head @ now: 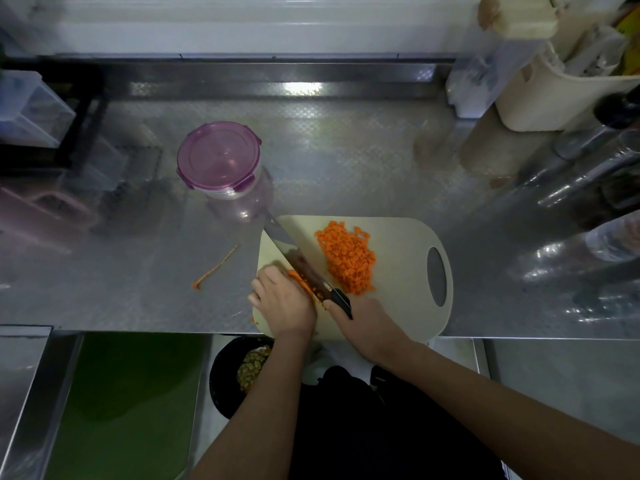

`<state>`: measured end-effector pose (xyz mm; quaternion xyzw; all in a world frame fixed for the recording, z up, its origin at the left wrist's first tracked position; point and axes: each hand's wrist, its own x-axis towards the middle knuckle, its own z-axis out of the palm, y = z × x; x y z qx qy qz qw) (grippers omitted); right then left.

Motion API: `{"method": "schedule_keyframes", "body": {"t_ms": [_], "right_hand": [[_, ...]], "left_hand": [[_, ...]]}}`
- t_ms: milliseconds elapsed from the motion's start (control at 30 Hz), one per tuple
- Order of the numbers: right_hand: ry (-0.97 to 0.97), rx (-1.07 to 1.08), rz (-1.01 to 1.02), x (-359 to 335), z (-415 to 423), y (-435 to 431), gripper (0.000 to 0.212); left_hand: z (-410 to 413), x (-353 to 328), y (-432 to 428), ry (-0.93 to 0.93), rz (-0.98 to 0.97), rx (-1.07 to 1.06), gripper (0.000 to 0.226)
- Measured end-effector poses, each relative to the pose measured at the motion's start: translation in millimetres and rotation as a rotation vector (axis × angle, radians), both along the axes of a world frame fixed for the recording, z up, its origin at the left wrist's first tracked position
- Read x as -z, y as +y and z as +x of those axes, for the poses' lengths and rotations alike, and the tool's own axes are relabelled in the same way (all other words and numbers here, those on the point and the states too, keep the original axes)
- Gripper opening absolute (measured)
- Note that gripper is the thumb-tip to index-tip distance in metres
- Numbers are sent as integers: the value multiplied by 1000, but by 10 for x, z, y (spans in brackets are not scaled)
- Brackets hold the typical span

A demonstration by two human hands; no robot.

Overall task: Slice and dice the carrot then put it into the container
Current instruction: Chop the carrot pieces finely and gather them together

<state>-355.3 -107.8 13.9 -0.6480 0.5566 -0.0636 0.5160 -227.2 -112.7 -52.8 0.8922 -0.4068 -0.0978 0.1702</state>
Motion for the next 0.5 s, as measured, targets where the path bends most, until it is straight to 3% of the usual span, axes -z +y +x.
{"method": "schedule_keyframes", "body": {"t_ms": [200,500], "right_hand": [[-1,9,14,7,6,20,34],[64,-16,0,16,14,24,39]], "left_hand": [[1,-36,2,21,11,3,29],[14,-15,1,19,29,4,17]]}}
